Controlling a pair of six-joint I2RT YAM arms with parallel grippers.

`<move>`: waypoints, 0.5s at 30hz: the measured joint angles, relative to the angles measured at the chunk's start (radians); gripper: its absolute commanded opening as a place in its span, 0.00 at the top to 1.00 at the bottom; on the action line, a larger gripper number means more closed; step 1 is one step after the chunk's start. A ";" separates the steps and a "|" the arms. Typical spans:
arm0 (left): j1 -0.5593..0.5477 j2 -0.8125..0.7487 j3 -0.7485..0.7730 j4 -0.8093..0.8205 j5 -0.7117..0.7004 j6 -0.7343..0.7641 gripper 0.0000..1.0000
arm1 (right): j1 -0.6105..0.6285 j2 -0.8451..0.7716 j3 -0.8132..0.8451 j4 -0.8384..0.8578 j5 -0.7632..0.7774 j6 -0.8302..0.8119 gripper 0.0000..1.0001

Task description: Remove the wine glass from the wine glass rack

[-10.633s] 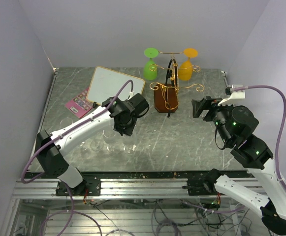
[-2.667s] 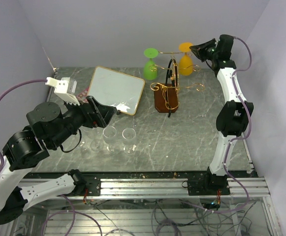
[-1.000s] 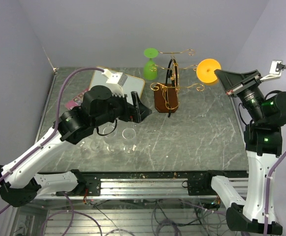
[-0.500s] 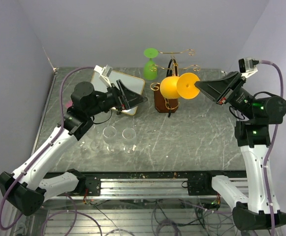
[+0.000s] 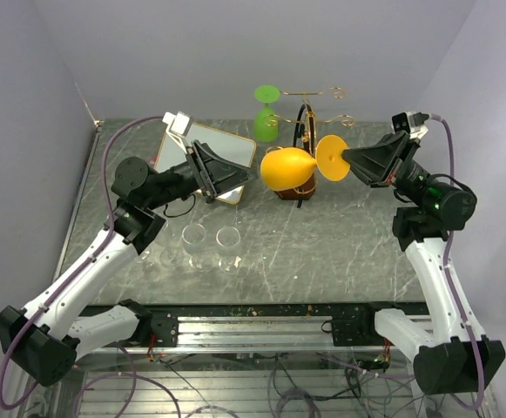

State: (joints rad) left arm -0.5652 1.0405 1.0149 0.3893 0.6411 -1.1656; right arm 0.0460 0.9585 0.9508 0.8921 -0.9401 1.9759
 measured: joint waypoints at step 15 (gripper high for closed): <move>0.001 -0.013 -0.010 -0.056 -0.017 0.019 0.00 | 0.013 0.051 -0.050 0.226 0.043 0.111 1.00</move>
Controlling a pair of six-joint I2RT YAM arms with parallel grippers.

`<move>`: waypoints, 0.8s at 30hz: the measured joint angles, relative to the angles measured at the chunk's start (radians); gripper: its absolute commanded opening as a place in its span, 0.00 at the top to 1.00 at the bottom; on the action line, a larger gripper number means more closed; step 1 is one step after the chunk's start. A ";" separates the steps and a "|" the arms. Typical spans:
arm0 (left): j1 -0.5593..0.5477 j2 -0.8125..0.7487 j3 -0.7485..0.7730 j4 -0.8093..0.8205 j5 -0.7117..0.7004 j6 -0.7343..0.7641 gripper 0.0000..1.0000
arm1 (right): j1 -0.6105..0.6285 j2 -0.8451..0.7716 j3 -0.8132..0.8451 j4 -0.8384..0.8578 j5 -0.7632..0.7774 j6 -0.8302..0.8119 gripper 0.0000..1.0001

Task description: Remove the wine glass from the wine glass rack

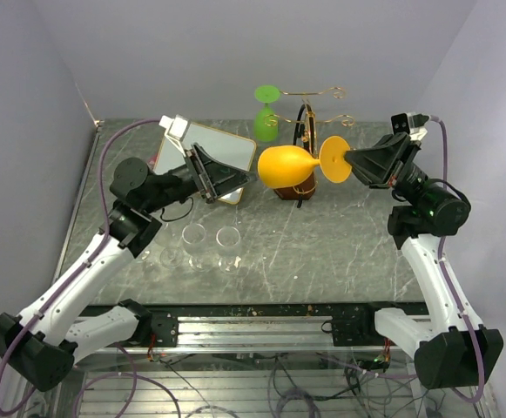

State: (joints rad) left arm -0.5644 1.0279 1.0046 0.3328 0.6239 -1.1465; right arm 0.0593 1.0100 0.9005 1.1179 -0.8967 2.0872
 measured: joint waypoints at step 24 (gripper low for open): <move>0.003 0.123 -0.057 0.547 0.106 -0.379 0.43 | 0.066 0.075 -0.045 0.264 0.078 0.023 1.00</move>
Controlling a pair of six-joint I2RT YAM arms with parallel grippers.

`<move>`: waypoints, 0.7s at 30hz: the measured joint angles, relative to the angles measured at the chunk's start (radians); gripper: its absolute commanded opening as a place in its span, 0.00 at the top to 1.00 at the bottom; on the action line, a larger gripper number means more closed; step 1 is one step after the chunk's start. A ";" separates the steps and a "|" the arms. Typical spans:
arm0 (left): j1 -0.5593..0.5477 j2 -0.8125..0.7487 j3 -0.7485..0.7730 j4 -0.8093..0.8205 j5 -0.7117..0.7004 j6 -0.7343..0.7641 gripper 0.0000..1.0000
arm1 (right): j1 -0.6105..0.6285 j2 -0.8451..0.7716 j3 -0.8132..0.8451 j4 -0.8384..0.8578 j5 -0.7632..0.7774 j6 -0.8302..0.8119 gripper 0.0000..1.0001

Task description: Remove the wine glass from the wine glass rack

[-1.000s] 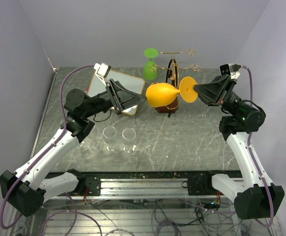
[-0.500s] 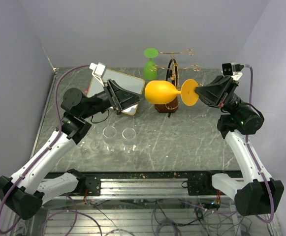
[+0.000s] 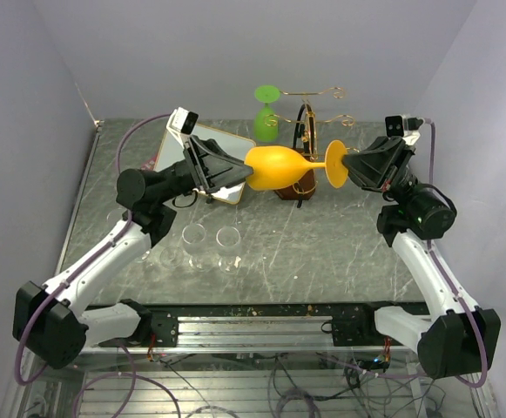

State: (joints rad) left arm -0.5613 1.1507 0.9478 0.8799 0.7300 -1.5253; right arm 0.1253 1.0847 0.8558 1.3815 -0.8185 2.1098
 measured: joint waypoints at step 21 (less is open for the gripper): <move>0.001 -0.017 0.014 0.078 0.011 -0.047 0.93 | 0.003 -0.128 -0.020 -0.432 0.039 -0.257 0.66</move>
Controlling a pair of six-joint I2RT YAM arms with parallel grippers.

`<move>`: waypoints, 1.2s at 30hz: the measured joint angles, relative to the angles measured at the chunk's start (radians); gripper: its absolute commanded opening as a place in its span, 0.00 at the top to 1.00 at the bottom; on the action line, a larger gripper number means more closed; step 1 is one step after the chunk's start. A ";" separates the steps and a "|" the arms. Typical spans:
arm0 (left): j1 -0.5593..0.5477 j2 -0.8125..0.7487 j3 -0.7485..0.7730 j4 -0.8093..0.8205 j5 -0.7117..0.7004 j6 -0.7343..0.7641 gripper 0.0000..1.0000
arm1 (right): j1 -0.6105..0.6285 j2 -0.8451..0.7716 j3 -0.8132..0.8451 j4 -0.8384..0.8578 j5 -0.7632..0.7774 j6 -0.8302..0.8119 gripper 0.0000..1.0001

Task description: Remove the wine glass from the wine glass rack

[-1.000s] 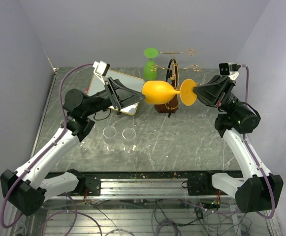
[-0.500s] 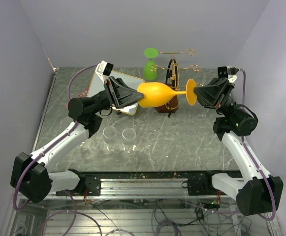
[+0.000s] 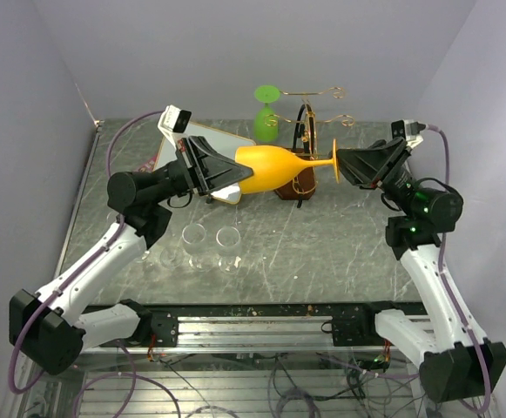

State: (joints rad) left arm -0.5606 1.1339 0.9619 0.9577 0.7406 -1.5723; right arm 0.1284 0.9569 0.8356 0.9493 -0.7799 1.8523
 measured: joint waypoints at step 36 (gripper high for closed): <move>-0.446 0.260 0.489 -1.586 -0.579 0.929 0.93 | 0.000 -0.283 0.298 -1.271 0.867 -1.011 0.40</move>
State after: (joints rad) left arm -1.0069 1.3937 1.4506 -0.6281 0.1616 -0.6437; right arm 0.1280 0.6739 1.1332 -0.3222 0.0868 0.8413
